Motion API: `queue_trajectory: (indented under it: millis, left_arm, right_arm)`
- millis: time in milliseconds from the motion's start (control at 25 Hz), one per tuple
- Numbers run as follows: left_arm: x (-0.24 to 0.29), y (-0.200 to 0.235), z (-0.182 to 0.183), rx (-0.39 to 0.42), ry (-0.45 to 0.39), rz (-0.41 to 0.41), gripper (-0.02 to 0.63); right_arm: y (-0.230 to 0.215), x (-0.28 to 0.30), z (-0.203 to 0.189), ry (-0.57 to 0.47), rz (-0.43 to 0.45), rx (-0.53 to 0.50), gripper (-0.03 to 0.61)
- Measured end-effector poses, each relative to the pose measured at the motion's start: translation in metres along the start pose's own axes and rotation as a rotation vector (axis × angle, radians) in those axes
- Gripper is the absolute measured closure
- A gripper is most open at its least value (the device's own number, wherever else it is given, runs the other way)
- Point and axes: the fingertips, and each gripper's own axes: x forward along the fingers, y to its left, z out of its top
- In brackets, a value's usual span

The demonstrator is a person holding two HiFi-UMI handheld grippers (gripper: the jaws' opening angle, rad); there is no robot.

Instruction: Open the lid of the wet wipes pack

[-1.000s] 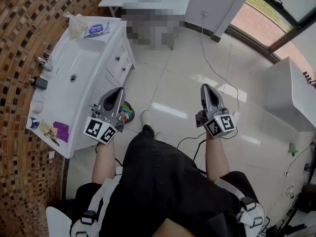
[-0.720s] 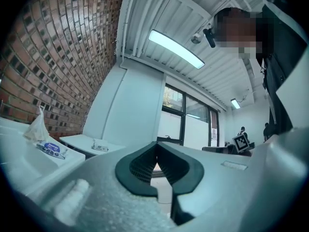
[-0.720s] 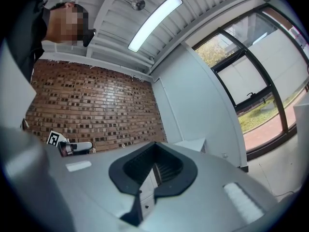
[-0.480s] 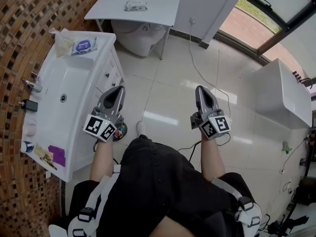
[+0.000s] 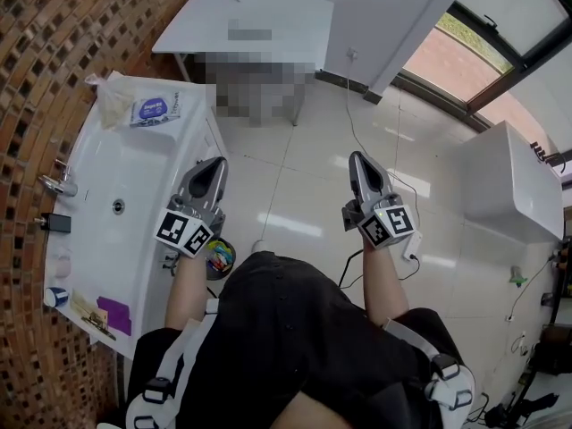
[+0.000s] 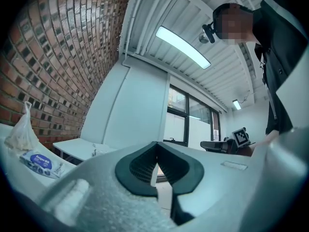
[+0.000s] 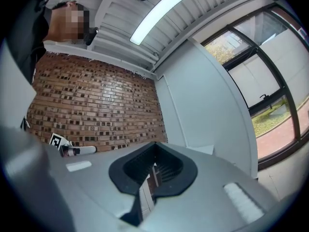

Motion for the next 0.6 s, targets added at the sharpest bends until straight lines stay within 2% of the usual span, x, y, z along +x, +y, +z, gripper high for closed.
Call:
queue_trajectory:
  millis: [280,400,600]
  left_arm:
    - [0.018,0.047,-0.002,-0.007,0.005,-0.011,0.615]
    - [0.022,0.057,-0.003,-0.028,-0.005,-0.005,0.615]
    - [0.032,0.066,-0.010,-0.039,0.023,0.000,0.615]
  right_arm:
    - [0.015,0.051,-0.010,0.037,0.034,-0.002,0.574]
    - [0.015,0.062,-0.011,0.050,0.036,-0.003,0.574]
    - [0.016,0.082,-0.016,0.075,0.084,-0.031,0.574]
